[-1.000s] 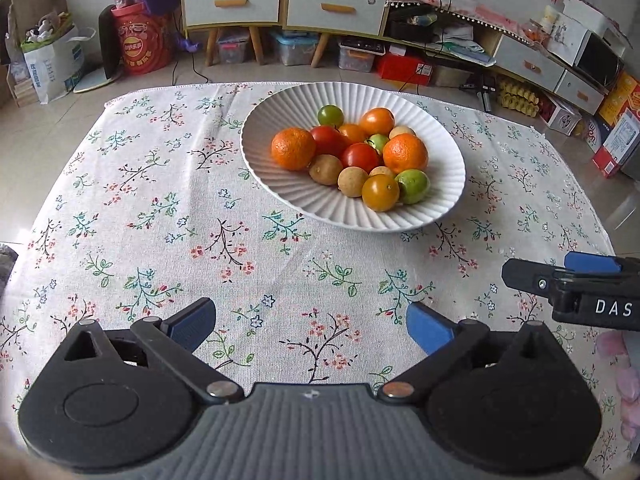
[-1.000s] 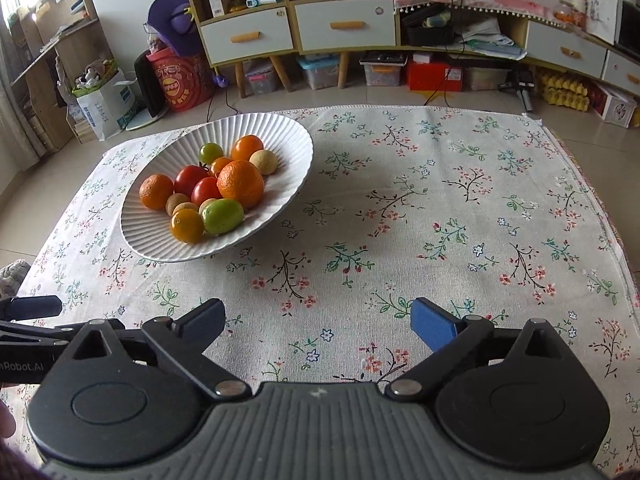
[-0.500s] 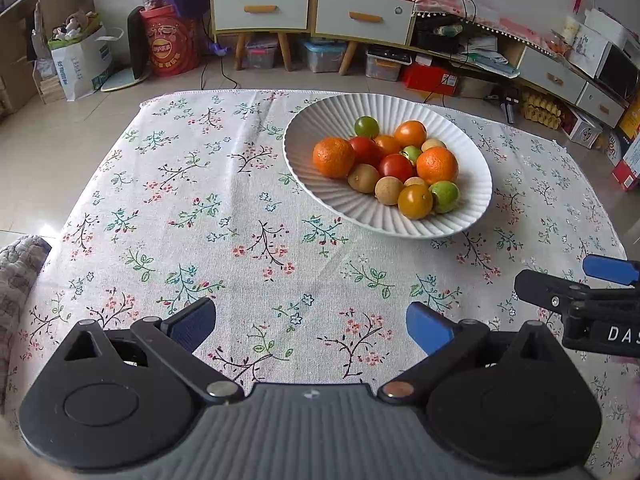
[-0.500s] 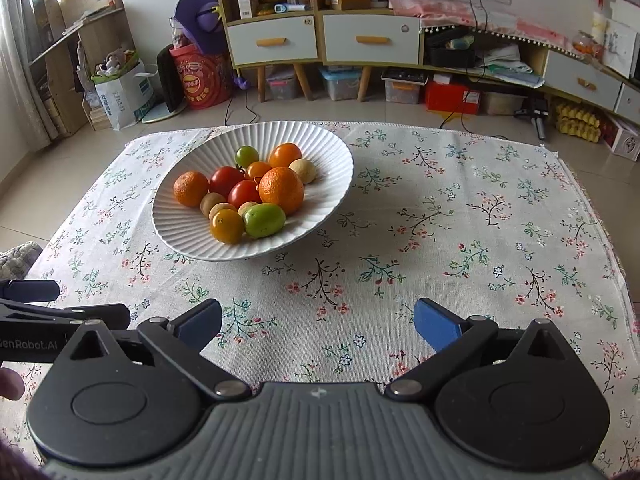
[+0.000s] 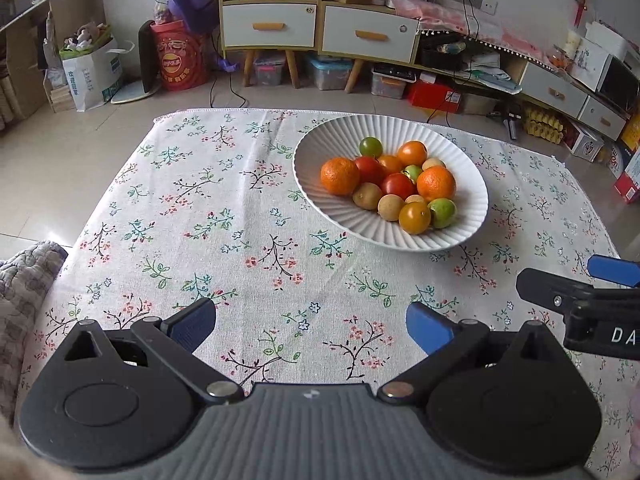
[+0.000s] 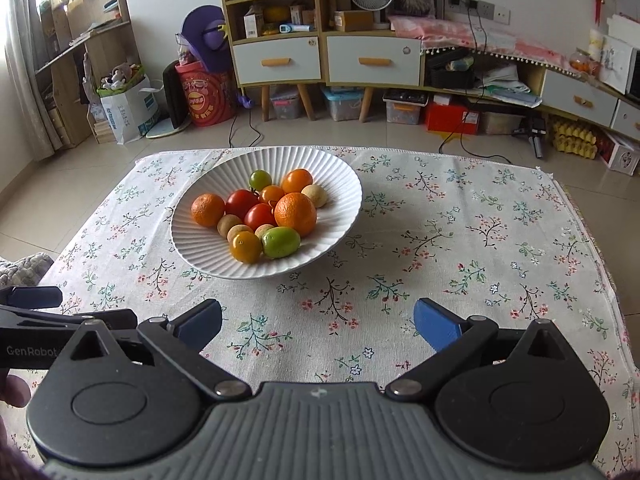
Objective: Organize fruits
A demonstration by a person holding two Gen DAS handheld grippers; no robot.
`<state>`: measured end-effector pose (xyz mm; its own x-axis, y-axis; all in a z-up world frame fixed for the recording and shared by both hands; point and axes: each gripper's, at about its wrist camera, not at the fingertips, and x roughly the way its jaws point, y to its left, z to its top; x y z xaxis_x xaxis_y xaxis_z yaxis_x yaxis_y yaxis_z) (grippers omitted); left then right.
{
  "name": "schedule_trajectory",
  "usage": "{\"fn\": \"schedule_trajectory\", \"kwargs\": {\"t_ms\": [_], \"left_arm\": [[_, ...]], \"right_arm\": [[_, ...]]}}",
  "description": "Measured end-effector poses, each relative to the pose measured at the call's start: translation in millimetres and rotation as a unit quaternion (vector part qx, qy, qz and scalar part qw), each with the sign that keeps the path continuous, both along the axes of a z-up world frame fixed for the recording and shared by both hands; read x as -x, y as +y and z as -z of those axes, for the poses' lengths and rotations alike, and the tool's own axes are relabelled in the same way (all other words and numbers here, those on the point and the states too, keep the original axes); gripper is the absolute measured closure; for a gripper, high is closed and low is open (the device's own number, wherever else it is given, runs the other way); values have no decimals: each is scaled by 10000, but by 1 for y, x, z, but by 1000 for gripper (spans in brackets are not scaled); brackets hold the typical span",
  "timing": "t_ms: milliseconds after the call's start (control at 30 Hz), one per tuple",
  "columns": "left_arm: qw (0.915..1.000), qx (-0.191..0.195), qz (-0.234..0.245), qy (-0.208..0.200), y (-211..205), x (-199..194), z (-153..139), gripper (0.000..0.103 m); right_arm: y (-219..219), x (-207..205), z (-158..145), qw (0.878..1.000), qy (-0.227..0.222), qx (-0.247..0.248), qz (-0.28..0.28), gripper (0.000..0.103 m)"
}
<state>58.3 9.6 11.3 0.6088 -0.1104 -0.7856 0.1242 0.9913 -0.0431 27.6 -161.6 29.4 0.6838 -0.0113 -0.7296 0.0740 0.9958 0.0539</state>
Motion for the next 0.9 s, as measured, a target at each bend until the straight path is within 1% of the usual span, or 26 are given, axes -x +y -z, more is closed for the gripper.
{"fn": "schedule_trajectory", "kwargs": {"t_ms": [200,433,900], "left_arm": [[10000,-36,44,-9,-2,3,1,3],[9999,-72,71,13,-3,3,3,3],[9999,-77,94,47,-4,4,5,3]], "right_arm": [[3,3,-3,10000,-48,46,-6,1],[3,2,0,10000,21,25,13,1],[2,3,1,10000,23,26,28,1]]}}
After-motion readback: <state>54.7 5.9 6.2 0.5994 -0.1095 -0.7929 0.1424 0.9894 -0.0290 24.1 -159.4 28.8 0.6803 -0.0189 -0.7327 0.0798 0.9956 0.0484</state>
